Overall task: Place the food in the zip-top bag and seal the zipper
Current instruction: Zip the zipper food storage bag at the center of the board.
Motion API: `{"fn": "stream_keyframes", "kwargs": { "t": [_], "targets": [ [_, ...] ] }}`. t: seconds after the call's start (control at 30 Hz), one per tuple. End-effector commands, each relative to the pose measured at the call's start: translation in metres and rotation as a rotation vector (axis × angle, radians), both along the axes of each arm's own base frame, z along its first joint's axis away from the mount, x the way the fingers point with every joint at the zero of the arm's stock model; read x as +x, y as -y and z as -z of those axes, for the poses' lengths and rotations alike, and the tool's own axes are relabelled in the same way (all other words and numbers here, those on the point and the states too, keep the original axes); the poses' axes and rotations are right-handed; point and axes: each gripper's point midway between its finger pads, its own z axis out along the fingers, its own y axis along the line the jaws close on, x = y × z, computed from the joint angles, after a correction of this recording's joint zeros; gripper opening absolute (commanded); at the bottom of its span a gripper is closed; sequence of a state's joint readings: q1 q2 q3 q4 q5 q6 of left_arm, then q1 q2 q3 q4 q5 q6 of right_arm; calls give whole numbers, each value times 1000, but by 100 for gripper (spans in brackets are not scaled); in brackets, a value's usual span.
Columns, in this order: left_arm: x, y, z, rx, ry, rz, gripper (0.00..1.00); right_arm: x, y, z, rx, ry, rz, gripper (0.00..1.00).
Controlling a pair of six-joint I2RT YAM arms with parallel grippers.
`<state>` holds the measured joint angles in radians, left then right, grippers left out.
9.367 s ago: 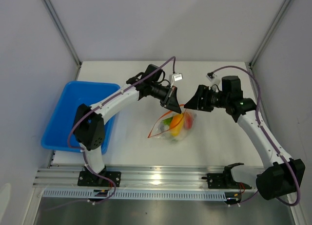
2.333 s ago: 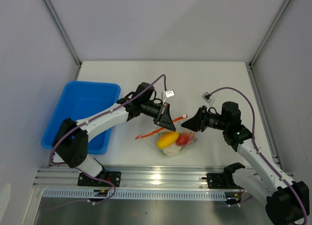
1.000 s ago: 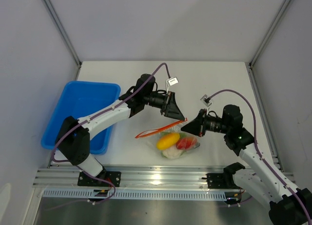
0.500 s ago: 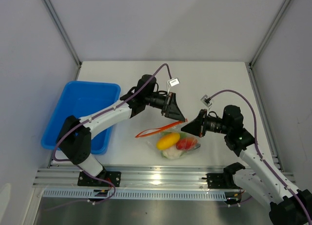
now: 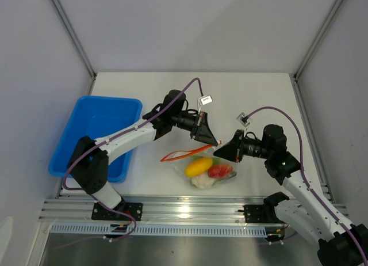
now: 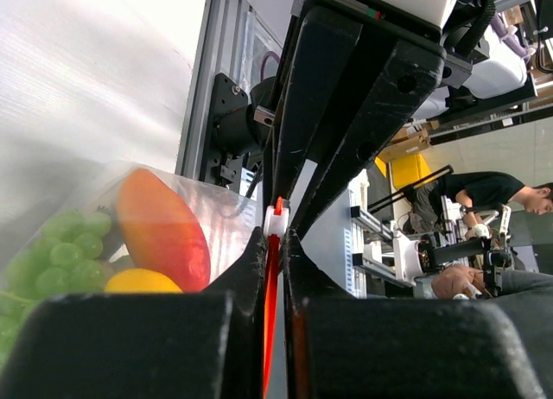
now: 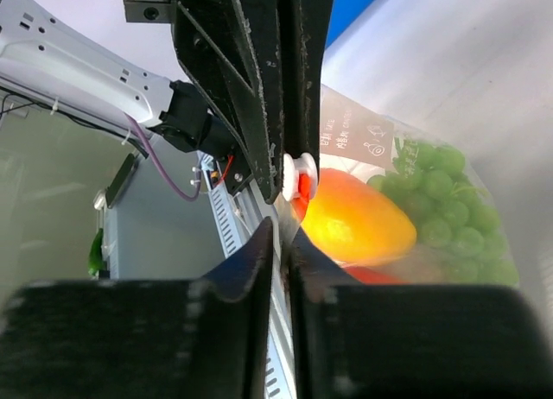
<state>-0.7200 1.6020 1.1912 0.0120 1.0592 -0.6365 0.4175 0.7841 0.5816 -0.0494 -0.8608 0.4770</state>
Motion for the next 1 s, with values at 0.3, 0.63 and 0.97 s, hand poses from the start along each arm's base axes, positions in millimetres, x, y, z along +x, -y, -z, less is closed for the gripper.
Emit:
{"fn": "stream_keyframes", "kwargs": {
  "t": [0.3,0.63,0.97],
  "targets": [
    [-3,2,-2,-19,36,30,1,3,1,-12,-43,65,-11,25],
    [-3,1,2,-18,26,35,1,9,-1,-14,-50,75,-6,14],
    [-3,2,6,-11,22,34,1,14,-3,-18,-48,79,-11,0]
  ]
}}
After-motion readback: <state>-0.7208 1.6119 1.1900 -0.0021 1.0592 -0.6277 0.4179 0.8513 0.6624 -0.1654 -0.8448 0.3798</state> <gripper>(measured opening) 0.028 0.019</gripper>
